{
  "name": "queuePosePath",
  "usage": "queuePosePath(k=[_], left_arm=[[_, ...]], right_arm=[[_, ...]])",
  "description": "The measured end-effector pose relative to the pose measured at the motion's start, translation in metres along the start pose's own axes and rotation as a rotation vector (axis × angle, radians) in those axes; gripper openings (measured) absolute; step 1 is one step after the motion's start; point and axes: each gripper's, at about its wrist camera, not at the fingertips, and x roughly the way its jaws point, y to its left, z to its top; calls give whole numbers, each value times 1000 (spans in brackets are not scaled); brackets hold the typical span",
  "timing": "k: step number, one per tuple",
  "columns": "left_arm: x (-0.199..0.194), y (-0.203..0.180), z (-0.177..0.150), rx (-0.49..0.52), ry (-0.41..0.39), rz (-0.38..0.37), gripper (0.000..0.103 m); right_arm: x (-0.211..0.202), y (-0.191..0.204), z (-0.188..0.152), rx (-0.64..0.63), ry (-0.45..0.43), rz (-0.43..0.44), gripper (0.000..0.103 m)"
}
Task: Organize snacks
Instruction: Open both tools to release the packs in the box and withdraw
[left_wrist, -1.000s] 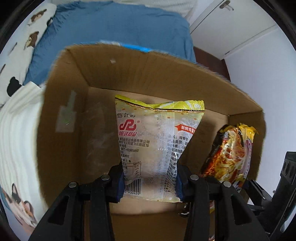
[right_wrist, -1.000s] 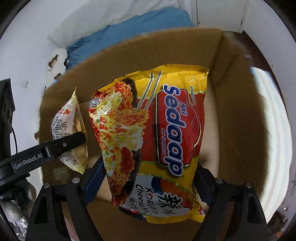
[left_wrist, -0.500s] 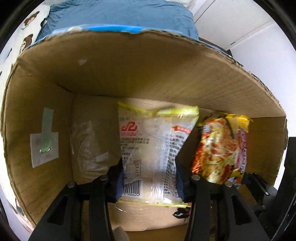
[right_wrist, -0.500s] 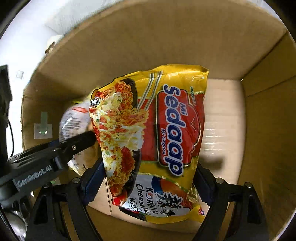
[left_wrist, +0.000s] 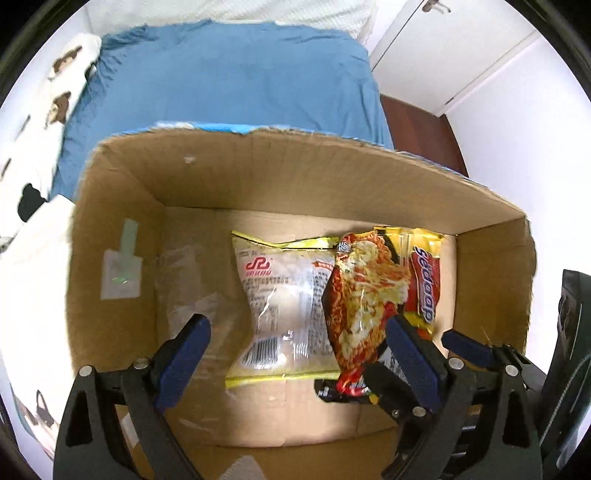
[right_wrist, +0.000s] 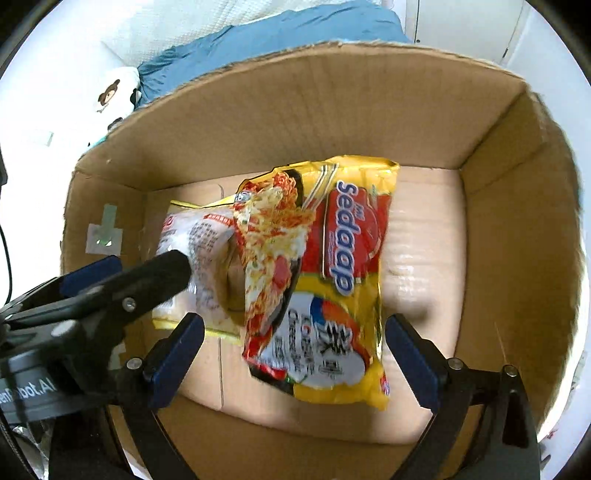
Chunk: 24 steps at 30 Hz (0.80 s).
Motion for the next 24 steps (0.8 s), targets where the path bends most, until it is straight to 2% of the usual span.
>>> queuePosePath(k=[5,11,21,24], left_arm=[[-41,11,-34,28,-116,38,97],[-83,13,-58,44,-213,63,97],[-129,5,-100,62,-291,66,97],[-141,6,-112,50,-306,65,97]], right_arm=[[-43,6,-37,-7,-85,-21,100],[-87,15,-82,-18,-181,-47,100],[-128,22,-112,-26,-280,-70,100],[-139,25,-126,-12,-295,-48,100]])
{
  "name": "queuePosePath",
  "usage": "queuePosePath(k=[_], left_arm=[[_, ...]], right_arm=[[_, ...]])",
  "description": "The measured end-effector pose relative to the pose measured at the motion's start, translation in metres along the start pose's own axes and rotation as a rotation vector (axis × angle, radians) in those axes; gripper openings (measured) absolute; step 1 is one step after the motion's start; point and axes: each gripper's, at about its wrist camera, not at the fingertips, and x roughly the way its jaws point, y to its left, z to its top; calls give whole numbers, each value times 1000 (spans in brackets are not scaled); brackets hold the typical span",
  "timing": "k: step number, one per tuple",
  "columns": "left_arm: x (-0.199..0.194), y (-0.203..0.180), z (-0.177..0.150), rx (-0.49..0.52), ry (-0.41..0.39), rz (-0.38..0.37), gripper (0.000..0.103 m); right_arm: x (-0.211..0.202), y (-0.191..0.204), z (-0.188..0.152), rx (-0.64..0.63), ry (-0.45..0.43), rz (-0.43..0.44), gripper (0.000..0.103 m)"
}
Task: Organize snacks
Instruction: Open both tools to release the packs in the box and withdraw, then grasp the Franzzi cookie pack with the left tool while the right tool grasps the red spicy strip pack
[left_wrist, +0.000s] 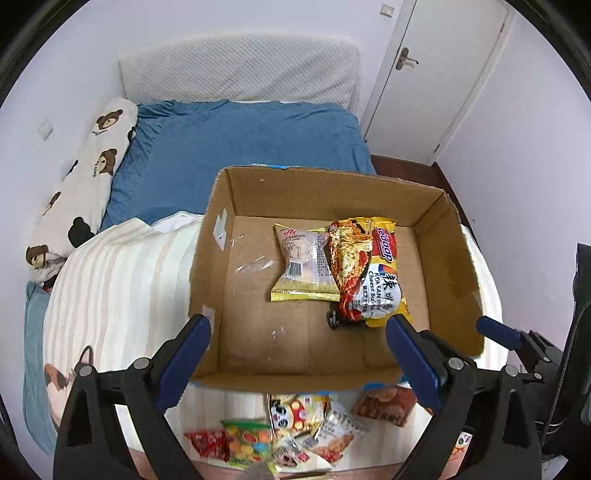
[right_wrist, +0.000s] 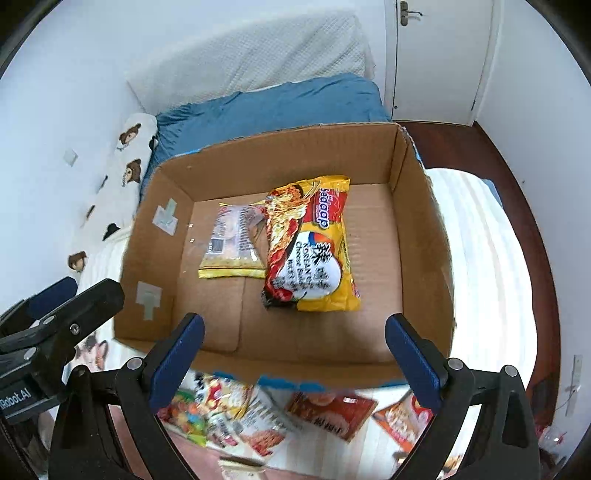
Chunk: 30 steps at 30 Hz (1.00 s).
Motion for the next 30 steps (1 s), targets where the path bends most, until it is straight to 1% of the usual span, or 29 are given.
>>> queuePosePath(k=[4,5,7,8,9,11,13,16,18,21,25,26,28,29,30], left_arm=[[-20,9,-23,-38,-9,-5,97],[-24,12,-34,-46,-4,0,97],[-25,18,-56,-60,0,26,97],[-24,22,-74,-61,20,51,97],[-19,23,-87,-62,41,61,97],[-5,30,-120,-85,127,52,97],[17,36,-158,-142,256,-2,97],[46,36,-199,-217,382,-63,97],[60,31,-215,-241,428,-90,97],[82,19,-230,-266,482,-109,97],[108,3,-243,-260,541,-101,97],[114,0,-246,-258,553,-92,97],[121,-5,-251,-249,563,-73,87],[124,-8,-253,-234,560,-67,79],[125,-11,-255,-217,559,-57,74]], right_arm=[[-14,0,-27,18,6,47,100],[-16,-1,-35,51,-2,50,100],[-14,-4,-62,80,33,84,100],[-11,-6,-74,87,53,94,100],[-8,-9,-89,97,75,94,100],[-3,-19,-124,137,115,83,100],[2,-31,-153,185,150,72,100],[5,-55,-195,283,197,61,100],[6,-74,-218,362,215,42,100],[12,-103,-256,506,252,20,100],[31,-123,-299,651,313,13,100],[38,-126,-307,680,325,15,98],[48,-128,-317,722,330,18,93],[52,-128,-320,730,326,19,93],[58,-127,-321,725,311,14,93]])
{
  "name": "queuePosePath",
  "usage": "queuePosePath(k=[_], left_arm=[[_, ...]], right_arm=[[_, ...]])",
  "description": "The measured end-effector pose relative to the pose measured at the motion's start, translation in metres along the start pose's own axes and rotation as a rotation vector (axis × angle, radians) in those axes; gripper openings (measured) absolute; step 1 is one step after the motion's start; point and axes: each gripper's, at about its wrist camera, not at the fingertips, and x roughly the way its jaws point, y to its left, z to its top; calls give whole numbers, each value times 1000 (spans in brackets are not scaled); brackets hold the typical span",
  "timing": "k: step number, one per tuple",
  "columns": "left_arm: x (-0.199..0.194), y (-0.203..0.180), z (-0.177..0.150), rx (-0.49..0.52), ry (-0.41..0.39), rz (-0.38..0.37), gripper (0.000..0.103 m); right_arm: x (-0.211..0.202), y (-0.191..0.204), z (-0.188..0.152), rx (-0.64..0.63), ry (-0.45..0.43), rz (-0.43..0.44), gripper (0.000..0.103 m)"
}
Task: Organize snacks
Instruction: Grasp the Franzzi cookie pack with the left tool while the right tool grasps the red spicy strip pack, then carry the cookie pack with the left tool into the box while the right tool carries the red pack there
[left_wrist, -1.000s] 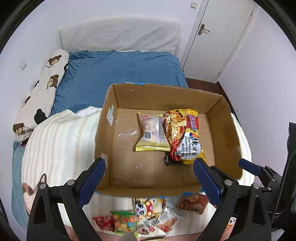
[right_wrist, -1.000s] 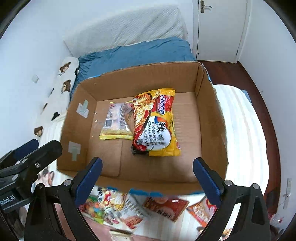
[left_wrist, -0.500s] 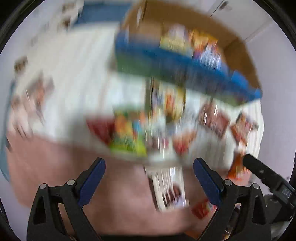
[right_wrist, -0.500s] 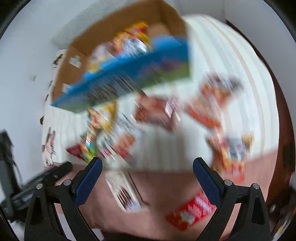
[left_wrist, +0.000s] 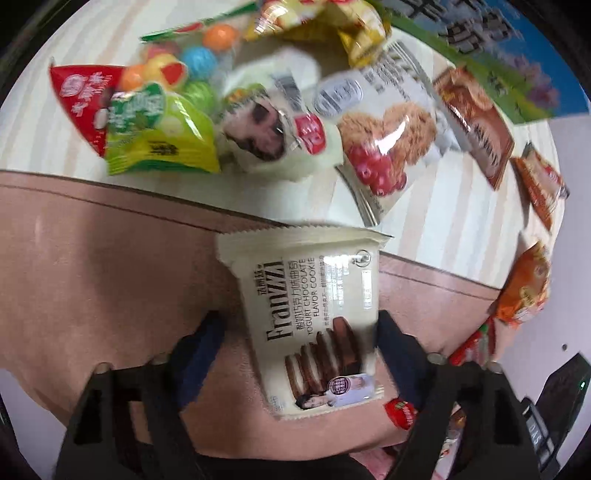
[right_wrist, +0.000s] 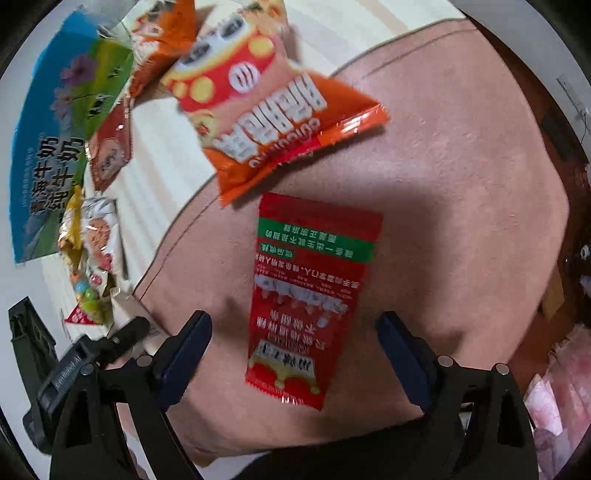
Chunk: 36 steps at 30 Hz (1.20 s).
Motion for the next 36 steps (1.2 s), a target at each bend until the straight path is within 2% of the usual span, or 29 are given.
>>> queuePosePath(k=[1,2,3,5,6,9,13,16,18,20,23,25,30,33,36], left_arm=[[1,-3,-2,21,-6,15,70],[1,-6,-5,46,-12,24,60],[1,-9,-8,72,-16,39,58],[0,-14,-15,132,-33,86,58],[-1,-15,-17,151,-36,102,58],[2,-14,-27,189,-36,140,58],[8,-3,-42,184,-35,141,59],[14,2,-48,176,-31,141,59],[17,3,-53,181,-37,146,59],[20,2,-56,183,-38,146,59],[35,-1,-56,176,-24,144,61],[35,6,-49,170,-15,142,62],[47,15,-58,154,-6,139,63],[49,16,-62,149,-6,142,62],[39,16,-70,148,-22,160,58]], right_arm=[[1,2,0,-13,-15,2,91],[4,6,-1,-37,-33,-11,86],[5,9,-3,-60,-44,-32,81],[5,17,-6,-113,-64,-61,64],[6,21,-8,-145,-72,-76,61],[9,41,-17,-296,-79,-131,58],[23,81,-44,-633,-47,-229,58],[34,96,-65,-779,-24,-293,58],[33,95,-66,-748,-19,-276,60],[32,89,-63,-677,4,-235,67],[27,74,-57,-566,28,-185,68],[28,69,-58,-531,40,-169,68],[37,45,-62,-440,66,-153,68],[42,32,-67,-416,60,-134,68],[40,24,-69,-423,51,-145,58]])
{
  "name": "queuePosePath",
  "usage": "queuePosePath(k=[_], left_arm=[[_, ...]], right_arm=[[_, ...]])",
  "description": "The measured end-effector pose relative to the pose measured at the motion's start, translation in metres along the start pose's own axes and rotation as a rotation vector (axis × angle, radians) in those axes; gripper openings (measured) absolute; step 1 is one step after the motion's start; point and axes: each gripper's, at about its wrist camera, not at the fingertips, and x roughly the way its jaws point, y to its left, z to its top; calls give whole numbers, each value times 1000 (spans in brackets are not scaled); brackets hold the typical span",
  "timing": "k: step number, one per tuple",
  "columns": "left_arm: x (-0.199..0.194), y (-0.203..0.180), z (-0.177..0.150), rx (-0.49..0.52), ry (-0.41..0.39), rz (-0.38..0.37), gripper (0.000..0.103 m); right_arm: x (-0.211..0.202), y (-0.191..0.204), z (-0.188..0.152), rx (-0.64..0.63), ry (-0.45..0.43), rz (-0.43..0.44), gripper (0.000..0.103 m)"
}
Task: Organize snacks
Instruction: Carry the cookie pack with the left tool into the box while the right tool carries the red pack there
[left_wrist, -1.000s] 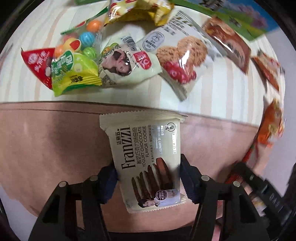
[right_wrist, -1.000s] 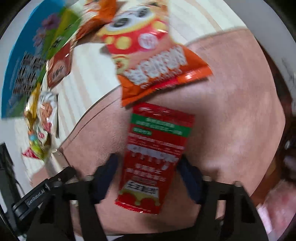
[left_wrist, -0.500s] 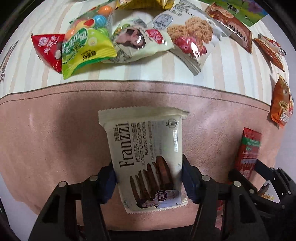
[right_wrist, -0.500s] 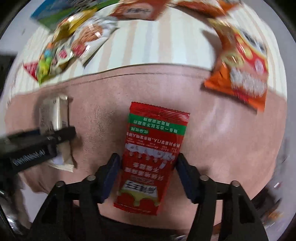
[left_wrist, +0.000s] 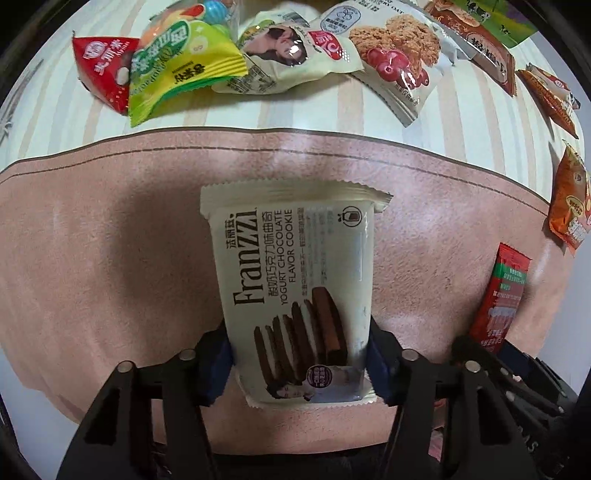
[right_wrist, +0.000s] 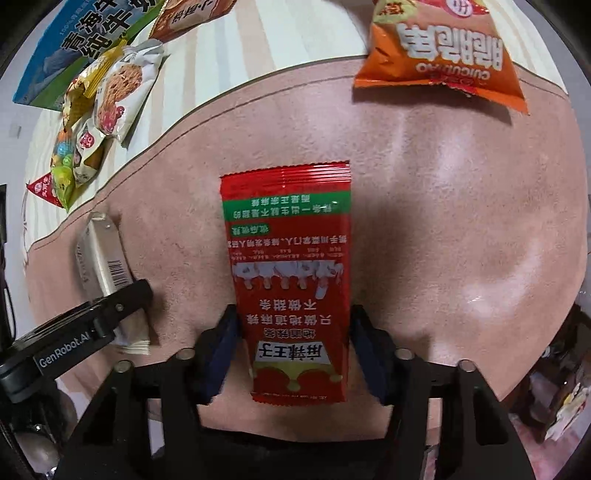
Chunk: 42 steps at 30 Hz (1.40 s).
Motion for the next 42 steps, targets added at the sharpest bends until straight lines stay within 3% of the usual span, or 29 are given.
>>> queuePosePath(k=[2,9,14,20,24,31,35,42], left_arm=[[-4,1,-3,3,-5,6,57],[-32,-2,-17,20,-38,-10,57],[-79,-3,-12,43,-129,-51,56],[-157,-2,18,46,-269,-120,56],[-214,-6,55,59,-353,-150,56],[-261,-11,140,95,-429,-96,56],[-260,-2,208,80,-403,-57,56],[-217,26,310,32,-302,29,56]], right_arm=[[-4,-6,-2,-5,-12,-3,51],[-35,5,3,-55,-74,18,46],[-75,13,11,-76,-137,85,46],[-153,37,59,-122,-255,200,46],[-200,63,101,-164,-328,238,46],[-249,96,204,-212,-423,169,46],[-243,113,273,-213,-407,110,46],[-211,133,366,-238,-329,-4,46]])
